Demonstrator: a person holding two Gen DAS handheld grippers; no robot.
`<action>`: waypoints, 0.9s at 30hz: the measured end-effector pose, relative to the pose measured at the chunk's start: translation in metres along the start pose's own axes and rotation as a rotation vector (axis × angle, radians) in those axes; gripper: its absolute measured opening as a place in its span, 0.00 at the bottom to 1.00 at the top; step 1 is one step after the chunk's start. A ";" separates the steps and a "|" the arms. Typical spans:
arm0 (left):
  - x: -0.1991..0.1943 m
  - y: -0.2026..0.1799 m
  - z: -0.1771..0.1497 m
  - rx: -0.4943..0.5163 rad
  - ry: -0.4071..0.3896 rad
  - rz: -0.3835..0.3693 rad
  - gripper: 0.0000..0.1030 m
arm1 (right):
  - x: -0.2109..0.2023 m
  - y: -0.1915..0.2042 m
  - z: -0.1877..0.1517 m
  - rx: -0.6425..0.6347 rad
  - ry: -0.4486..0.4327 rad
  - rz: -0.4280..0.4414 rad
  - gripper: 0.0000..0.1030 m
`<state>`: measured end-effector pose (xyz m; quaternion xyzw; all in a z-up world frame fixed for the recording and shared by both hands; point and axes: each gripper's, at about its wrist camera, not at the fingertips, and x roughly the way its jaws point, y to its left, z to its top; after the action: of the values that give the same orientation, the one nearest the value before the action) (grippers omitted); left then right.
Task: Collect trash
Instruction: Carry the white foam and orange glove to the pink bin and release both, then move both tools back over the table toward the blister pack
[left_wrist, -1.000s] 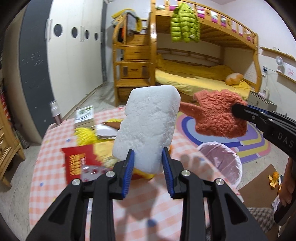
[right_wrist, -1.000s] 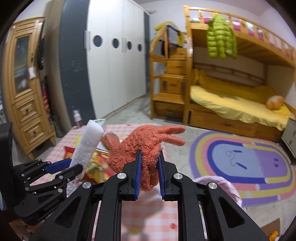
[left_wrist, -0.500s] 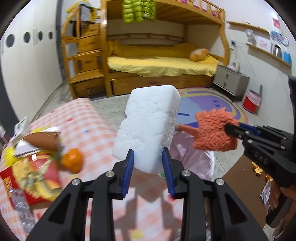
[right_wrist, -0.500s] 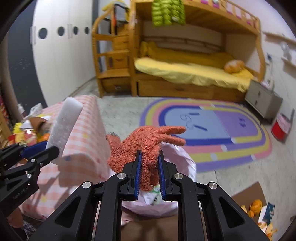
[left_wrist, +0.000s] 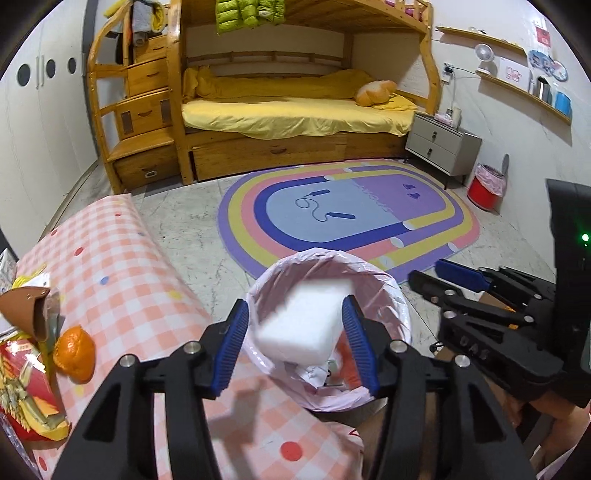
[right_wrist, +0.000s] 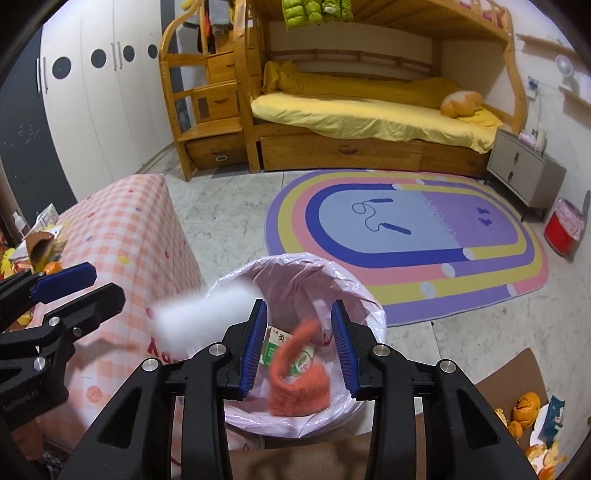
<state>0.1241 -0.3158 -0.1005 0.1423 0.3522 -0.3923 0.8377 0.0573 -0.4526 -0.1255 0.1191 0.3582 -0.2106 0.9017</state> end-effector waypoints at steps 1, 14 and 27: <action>-0.003 0.003 0.000 -0.009 -0.003 0.010 0.50 | -0.001 -0.002 0.001 0.008 -0.004 0.005 0.37; -0.080 0.068 -0.009 -0.130 -0.077 0.155 0.52 | -0.062 0.049 0.021 -0.010 -0.069 0.123 0.37; -0.170 0.173 -0.058 -0.300 -0.117 0.364 0.59 | -0.092 0.181 0.032 -0.195 -0.081 0.328 0.47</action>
<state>0.1518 -0.0783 -0.0290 0.0544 0.3259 -0.1858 0.9254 0.1010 -0.2772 -0.0271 0.0796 0.3162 -0.0298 0.9449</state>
